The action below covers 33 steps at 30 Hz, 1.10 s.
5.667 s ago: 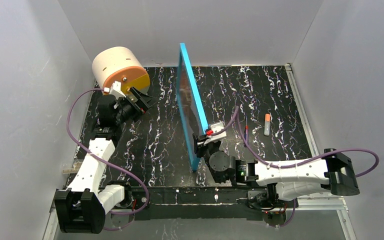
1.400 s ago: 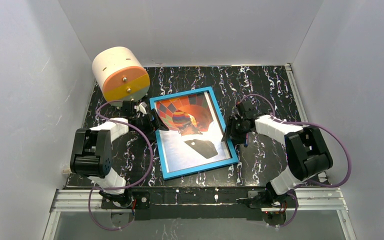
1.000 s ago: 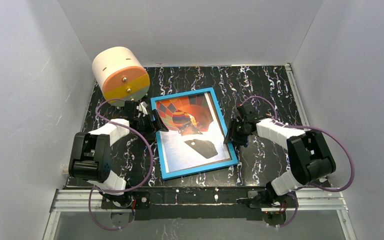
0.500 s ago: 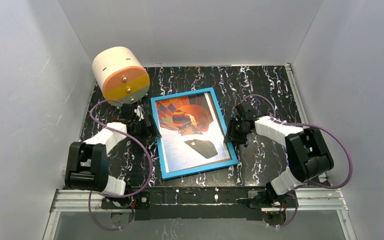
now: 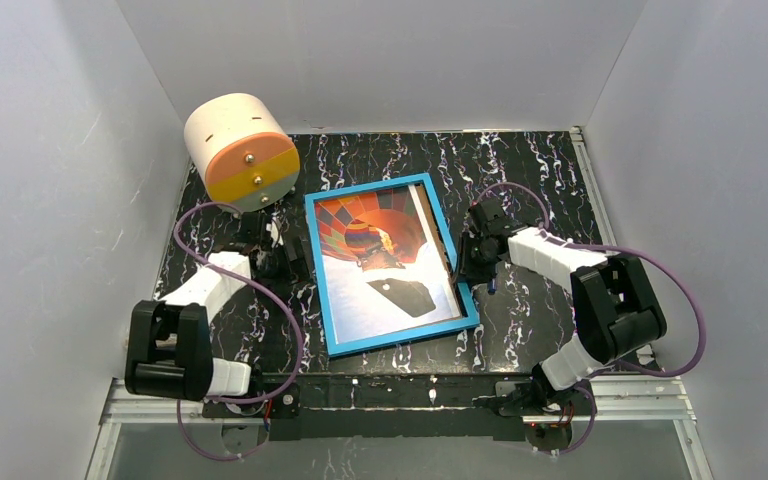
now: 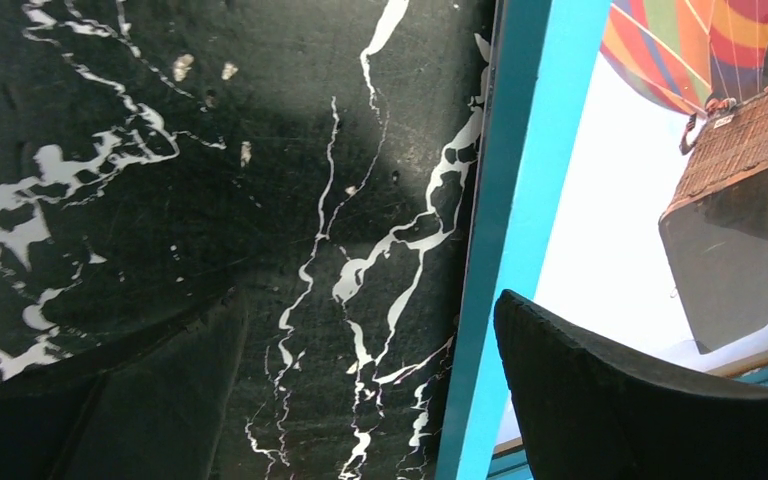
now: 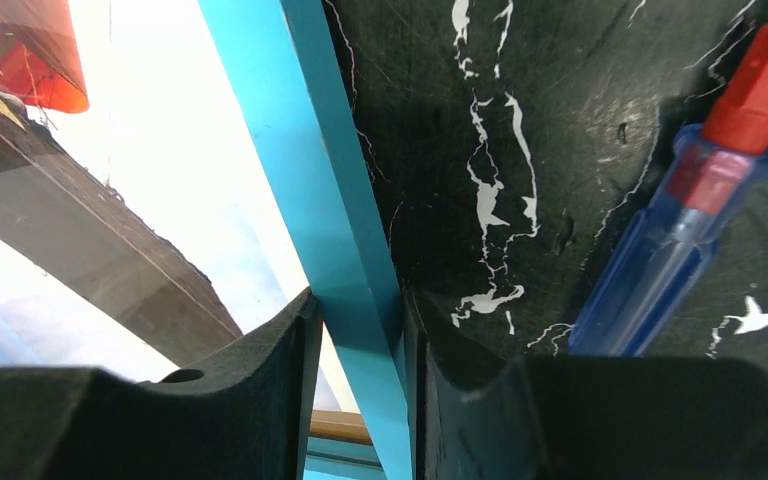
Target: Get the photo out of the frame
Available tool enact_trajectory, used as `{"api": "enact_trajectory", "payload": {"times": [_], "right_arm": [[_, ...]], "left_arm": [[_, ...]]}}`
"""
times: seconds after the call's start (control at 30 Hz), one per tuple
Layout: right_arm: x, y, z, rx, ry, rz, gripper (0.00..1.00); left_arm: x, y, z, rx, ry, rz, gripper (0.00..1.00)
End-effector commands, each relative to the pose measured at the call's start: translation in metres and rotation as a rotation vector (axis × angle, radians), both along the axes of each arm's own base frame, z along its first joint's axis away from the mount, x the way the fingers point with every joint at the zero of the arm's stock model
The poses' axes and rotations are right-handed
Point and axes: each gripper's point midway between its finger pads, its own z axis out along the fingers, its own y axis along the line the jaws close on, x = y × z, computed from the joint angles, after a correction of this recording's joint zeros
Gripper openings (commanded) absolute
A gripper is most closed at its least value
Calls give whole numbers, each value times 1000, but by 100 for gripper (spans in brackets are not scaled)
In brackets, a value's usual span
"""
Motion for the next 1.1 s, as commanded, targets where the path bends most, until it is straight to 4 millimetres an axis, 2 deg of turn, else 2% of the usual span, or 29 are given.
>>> {"api": "enact_trajectory", "payload": {"times": [0.0, 0.23, 0.33, 0.6, 0.7, 1.07], "right_arm": [[18, -1, 26, -29, -73, 14, 18], [24, 3, 54, -16, -141, 6, 11], [19, 14, 64, 1, -159, 18, 6], [3, 36, 87, -50, -283, 25, 1], [-4, 45, 97, -25, -322, 64, 1], [-33, 56, 100, 25, -265, 104, 1]], "left_arm": [[1, 16, 13, 79, -50, 29, 91], [8, 35, 41, 156, -177, 103, 91], [12, 46, 54, 201, -241, 147, 92], [15, 61, 82, 250, -358, 225, 93], [15, 64, 87, 257, -376, 238, 93], [16, 69, 90, 276, -386, 261, 93]]}}
